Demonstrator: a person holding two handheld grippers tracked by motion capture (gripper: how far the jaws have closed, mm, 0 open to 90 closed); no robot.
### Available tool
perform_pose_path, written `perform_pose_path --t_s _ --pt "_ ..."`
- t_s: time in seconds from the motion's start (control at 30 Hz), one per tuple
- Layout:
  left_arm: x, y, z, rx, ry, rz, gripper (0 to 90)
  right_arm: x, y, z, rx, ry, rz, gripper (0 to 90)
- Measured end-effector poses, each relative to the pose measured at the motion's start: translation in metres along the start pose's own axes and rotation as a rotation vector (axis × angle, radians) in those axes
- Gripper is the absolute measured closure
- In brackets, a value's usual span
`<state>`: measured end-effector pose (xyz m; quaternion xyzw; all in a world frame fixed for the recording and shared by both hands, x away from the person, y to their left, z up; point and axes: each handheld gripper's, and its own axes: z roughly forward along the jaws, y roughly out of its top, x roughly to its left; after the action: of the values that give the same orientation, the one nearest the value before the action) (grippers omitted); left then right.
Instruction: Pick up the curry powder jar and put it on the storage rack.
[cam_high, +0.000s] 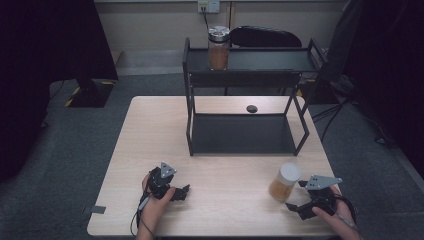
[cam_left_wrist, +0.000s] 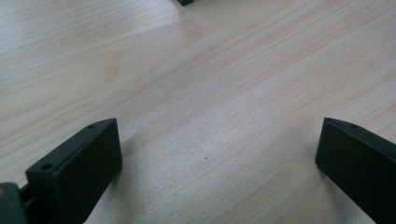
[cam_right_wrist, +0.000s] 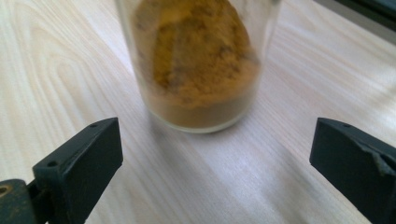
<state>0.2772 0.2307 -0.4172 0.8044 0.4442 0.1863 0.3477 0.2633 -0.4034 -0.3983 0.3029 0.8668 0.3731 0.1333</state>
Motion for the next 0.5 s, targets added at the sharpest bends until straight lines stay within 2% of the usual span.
perform_pose_path --t_s 0.27,0.5 --pt "0.0 0.0 0.0 0.0 0.0 0.0 0.1 -0.002 0.007 -0.01 -0.033 0.024 -0.009 1.7" --pt "0.0 0.0 0.0 0.0 0.0 0.0 0.1 -0.007 0.01 -0.015 -0.081 0.044 0.017 1.4"
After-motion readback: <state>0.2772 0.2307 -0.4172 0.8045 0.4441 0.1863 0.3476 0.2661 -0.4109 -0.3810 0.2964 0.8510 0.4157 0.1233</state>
